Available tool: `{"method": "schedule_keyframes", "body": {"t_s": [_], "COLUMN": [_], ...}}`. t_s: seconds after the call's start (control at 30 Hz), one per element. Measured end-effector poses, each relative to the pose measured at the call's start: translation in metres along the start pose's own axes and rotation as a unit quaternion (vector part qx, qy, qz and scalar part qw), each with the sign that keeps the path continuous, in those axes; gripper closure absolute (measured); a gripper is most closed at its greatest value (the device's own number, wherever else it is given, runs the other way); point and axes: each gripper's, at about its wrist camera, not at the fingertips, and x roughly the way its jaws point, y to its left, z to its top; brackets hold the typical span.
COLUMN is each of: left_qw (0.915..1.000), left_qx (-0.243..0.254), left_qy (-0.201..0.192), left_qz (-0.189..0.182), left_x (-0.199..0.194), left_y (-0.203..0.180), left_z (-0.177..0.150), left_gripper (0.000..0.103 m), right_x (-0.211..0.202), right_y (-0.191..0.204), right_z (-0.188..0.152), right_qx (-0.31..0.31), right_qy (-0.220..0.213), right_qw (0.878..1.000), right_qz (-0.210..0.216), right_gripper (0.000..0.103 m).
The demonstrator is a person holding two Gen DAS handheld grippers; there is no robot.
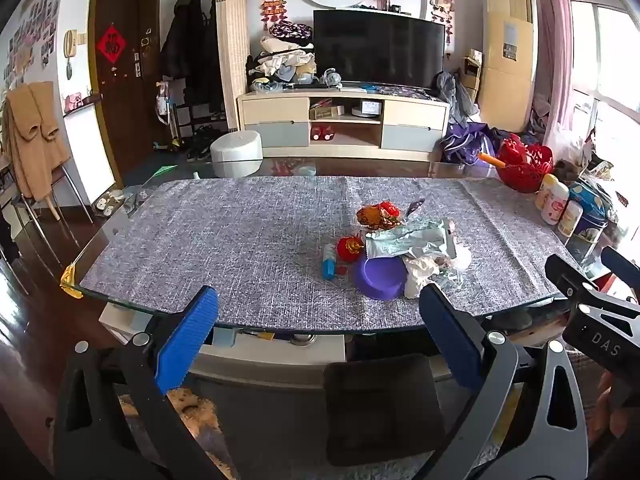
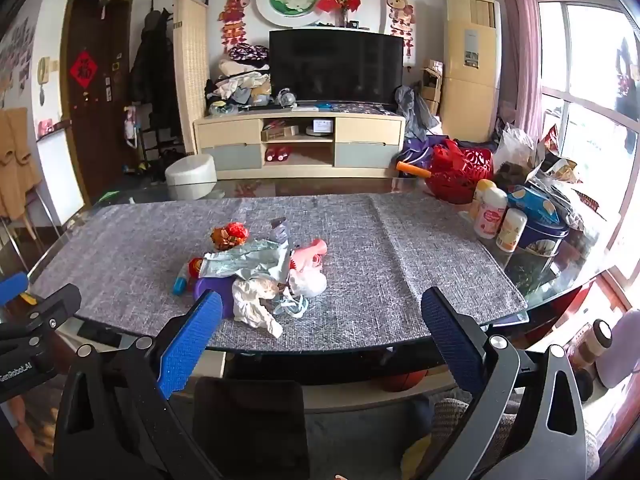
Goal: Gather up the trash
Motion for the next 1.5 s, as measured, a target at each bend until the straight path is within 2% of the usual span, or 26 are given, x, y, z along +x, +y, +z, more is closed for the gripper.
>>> {"method": "schedule_keyframes", "body": {"t_s": [0.5, 0.57, 1.5], "left_qw": [1.0, 0.9999, 0.9997], "left_qx": [-0.006, -0.012, -0.017], "left_qy": [0.0, -0.005, -0.011], "left_qz": [-0.002, -0.008, -0.015], "left_x": [-0.008, -0.008, -0.012], "left_y": [-0.007, 0.003, 0.001], "left_z": [0.011, 0.003, 0.01], "left_gripper": [0.008, 0.008, 0.008], "right_x": [0.001, -0.006, -0.011], "right_y": [-0.001, 0.003, 0.004], "right_z": [0.001, 0.003, 0.012], "right_qx": [0.0, 0.0, 0.003], "right_qy": [-0.005, -0.008, -0.017], "right_qw": [1.0, 1.0, 1.0], "right_qz": [0.002, 0.002, 0.006], "right_gripper": [0.003, 0.003, 0.003]}}
